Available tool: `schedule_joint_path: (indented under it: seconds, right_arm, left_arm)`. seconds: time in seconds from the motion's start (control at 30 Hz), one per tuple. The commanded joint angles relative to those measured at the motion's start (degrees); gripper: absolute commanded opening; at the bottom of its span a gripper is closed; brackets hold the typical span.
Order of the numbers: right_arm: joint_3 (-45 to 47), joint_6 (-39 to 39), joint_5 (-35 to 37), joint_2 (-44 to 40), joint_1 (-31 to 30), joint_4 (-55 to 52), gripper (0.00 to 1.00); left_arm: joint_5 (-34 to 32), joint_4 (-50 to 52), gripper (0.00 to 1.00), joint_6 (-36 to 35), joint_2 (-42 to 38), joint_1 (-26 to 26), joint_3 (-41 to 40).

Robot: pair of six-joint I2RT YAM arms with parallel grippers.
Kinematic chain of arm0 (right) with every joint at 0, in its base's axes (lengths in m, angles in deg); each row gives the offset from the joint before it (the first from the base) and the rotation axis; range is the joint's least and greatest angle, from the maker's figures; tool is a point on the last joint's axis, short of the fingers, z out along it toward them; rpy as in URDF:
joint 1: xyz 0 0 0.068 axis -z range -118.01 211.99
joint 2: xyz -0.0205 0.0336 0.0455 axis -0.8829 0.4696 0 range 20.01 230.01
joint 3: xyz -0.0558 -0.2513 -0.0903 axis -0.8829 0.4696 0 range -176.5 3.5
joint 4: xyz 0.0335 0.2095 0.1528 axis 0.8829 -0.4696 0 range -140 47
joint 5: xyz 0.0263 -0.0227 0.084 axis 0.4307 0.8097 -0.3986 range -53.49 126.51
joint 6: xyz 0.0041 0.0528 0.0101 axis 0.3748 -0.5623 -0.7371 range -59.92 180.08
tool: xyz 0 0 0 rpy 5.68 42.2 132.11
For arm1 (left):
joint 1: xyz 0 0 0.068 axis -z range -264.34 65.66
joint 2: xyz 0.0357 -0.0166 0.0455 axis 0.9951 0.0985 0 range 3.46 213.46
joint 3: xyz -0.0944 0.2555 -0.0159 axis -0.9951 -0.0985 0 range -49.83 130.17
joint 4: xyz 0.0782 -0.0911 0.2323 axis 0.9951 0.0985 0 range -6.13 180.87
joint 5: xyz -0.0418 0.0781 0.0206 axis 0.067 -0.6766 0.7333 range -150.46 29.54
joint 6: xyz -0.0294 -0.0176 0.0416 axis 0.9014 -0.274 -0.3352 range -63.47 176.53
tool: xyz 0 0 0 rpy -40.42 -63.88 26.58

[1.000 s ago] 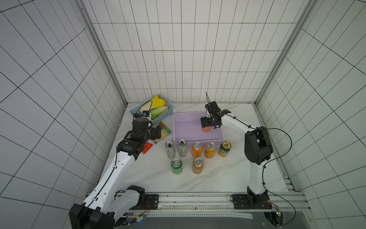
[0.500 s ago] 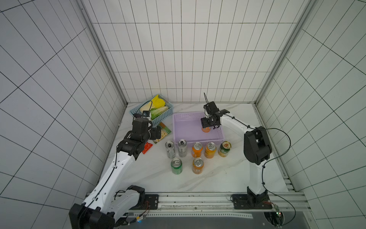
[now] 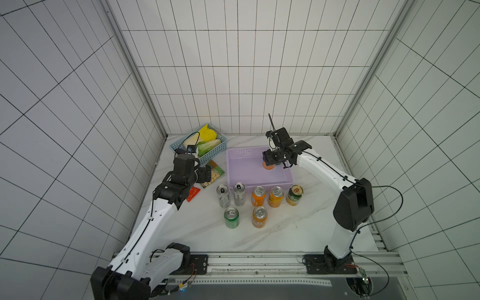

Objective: Take out the drinks from the basket
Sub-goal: Pick up the drink from the basket, then place the drink at the center of the board.

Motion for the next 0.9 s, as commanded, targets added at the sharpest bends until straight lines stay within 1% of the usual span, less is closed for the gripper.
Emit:
schedule_joint_path:
  seconds: [0.0, 0.23, 0.4, 0.67, 0.87]
  right_arm:
    - [0.32, 0.99, 1.49, -4.78, -2.09, -0.88, 0.60]
    - [0.60, 1.13, 2.44, -10.82, -6.74, -6.16, 0.60]
    - [1.79, 1.35, 6.55, -14.98, -11.07, -9.33, 0.60]
    - [7.74, -2.69, 4.89, -23.17, -15.45, -9.81, 0.60]
    - [11.52, -5.79, 5.10, -28.66, -18.90, -11.61, 0.60]
  left_arm:
    - [1.00, -1.34, 0.98, -0.45, 0.04, -0.18, -0.38]
    - [1.03, -1.32, 0.98, -0.43, 0.00, -0.22, -0.22]
    - [1.09, -1.26, 0.98, -0.43, 0.01, -0.22, -0.16]
    - [0.83, -1.26, 0.98, -0.60, -0.38, -0.18, -0.20]
    - [0.72, -1.21, 0.98, -0.60, -0.36, -0.18, -0.20]
